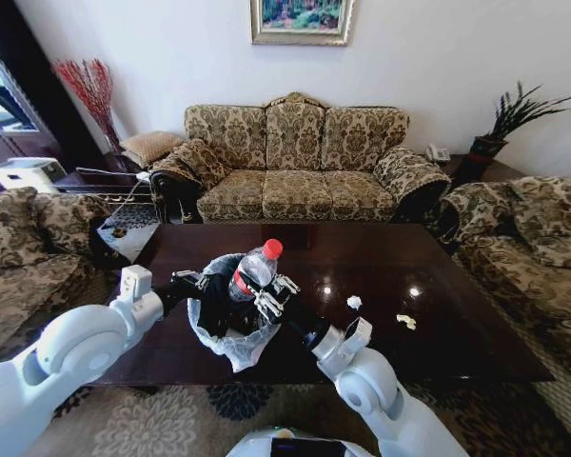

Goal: Move to the front of the table and place the trash on the table into the trash bin.

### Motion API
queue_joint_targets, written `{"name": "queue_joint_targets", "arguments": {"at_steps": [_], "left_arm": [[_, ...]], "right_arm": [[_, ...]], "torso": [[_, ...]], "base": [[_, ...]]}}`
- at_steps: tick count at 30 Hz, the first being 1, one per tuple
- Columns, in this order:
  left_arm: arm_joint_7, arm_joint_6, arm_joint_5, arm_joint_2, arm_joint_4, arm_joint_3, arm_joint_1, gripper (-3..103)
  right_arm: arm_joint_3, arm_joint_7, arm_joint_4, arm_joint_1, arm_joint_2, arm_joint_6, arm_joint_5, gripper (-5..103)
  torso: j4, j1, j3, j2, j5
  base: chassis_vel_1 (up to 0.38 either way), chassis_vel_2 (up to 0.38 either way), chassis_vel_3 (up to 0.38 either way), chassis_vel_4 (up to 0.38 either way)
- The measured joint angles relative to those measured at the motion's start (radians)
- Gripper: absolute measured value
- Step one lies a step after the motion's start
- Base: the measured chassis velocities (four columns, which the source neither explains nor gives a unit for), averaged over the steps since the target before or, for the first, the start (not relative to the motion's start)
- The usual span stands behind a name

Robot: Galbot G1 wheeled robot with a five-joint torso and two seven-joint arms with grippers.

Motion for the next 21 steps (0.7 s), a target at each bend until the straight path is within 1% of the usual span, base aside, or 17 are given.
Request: {"name": "queue_joint_targets", "arguments": {"at_steps": [4,5,7,9,12,13,17,19,21], "left_arm": [[0.000,0.000,0.000,-0.003,-0.006,-0.002,0.005,3],[0.000,0.000,0.000,-0.003,-0.006,-0.002,0.005,3],[0.000,0.001,0.000,-0.004,-0.010,-0.004,0.007,3],[0.000,0.001,0.000,-0.005,-0.011,-0.004,0.008,3],[0.000,0.002,0.003,-0.009,-0.012,-0.005,0.011,3],[-0.001,0.002,0.006,-0.011,-0.011,-0.006,0.013,3],[-0.001,0.002,0.010,-0.017,-0.007,-0.006,0.014,3],[-0.001,0.002,0.014,-0.027,-0.001,-0.010,0.014,3],[-0.001,0.002,0.016,-0.034,0.000,-0.014,0.015,3]], "right_arm": [[0.004,-0.002,0.009,-0.013,0.003,0.002,-0.005,70],[0.004,-0.002,0.009,-0.013,0.003,0.002,-0.005,70],[0.008,-0.003,0.015,-0.017,0.003,0.003,-0.005,80],[0.012,-0.003,0.019,-0.020,0.003,0.004,-0.004,80],[0.037,-0.001,0.042,-0.032,0.005,0.021,0.006,95],[0.054,0.006,0.058,-0.041,0.007,0.031,0.014,99],[0.096,0.031,0.090,-0.059,0.006,0.055,0.024,100],[0.157,0.079,0.112,-0.083,0.005,0.093,0.019,100],[0.207,0.128,0.114,-0.108,0.009,0.108,0.010,100]], "torso": [[0.0000,0.000,0.000,0.000,0.0000],[0.0000,0.000,0.000,0.000,0.0000],[0.0000,0.000,0.000,0.000,0.0000],[0.0001,0.000,0.000,0.000,0.0000],[0.0000,0.000,0.000,0.000,0.0000],[0.0000,0.000,0.000,0.000,0.0000],[0.0001,0.000,0.000,0.000,0.0000],[0.0000,0.000,0.000,0.000,0.0000],[0.0000,0.000,0.000,0.000,0.0000]], "base": [[0.000,0.000,0.000,0.000],[0.000,0.000,0.000,0.000],[0.000,0.000,0.000,0.000],[0.000,0.000,0.000,0.000],[0.000,0.000,0.000,0.000],[0.000,0.000,0.000,0.000],[0.000,0.000,0.000,0.000],[0.000,0.000,0.000,0.000],[0.000,0.000,0.000,0.000]]}}
